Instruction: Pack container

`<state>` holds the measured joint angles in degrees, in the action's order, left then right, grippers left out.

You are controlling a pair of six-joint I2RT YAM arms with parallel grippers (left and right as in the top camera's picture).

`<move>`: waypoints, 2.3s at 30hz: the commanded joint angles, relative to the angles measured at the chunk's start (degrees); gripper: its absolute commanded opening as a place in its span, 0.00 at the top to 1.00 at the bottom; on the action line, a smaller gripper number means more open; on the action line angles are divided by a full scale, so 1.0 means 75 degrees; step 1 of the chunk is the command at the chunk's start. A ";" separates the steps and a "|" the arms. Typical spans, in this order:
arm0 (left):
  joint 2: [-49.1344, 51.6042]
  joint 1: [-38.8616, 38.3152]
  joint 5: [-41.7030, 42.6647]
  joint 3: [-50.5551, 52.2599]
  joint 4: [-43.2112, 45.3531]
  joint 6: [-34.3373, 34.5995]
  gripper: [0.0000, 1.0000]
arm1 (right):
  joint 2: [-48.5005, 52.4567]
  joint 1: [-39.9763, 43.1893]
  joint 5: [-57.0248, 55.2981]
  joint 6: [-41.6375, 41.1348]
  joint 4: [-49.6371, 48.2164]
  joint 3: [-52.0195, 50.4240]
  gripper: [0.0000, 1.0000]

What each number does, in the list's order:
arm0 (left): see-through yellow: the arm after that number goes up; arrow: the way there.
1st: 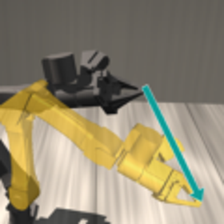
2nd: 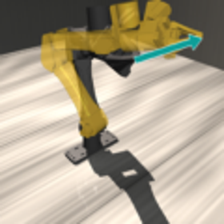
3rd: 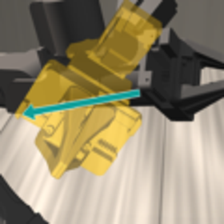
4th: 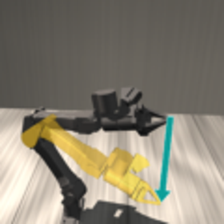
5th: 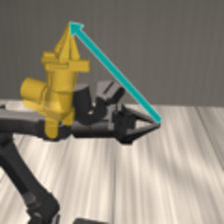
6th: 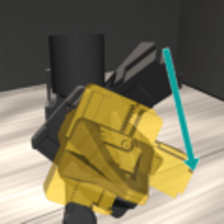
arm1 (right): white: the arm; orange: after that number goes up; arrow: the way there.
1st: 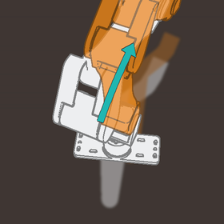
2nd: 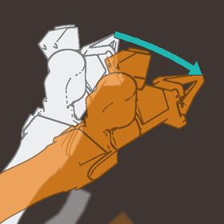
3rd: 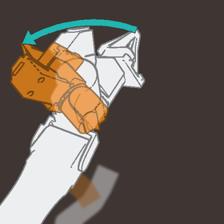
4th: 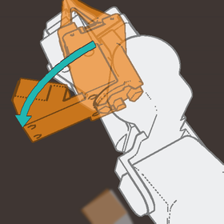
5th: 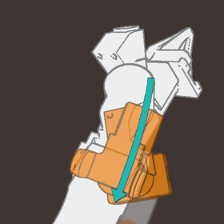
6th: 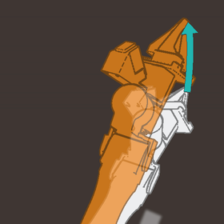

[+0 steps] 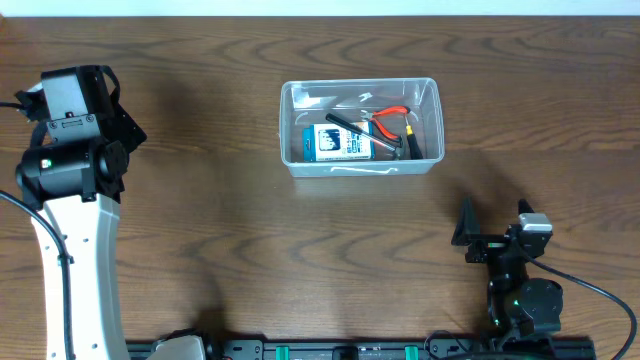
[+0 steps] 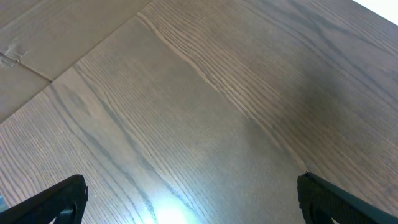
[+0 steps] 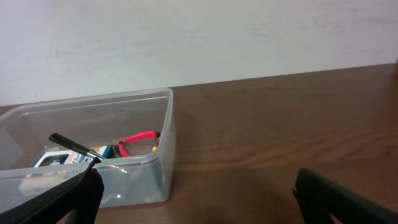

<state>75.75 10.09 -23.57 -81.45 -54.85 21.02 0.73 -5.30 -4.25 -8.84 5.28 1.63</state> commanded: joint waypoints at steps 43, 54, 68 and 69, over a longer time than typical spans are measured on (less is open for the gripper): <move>0.0032 0.0032 -0.0149 -0.0055 0.0003 0.0073 0.02 | -0.0058 0.0052 0.0460 0.0676 -0.0026 -0.0119 0.01; 0.0032 0.0032 -0.0149 -0.0058 0.0006 0.0073 0.02 | -0.0055 0.0052 0.0460 0.0676 -0.0026 -0.0119 0.01; -0.1294 -0.0140 -0.0149 -0.0055 0.0003 0.0073 0.02 | -0.0055 0.0052 0.0460 0.0676 -0.0026 -0.0119 0.01; -0.1565 -0.0207 -0.0149 -0.0055 0.0003 0.0070 0.02 | -0.0055 0.0052 0.0460 0.0676 -0.0026 -0.0119 0.01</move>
<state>70.52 9.63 -23.57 -81.45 -54.85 21.02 0.73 -5.30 -1.19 -4.71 5.23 1.21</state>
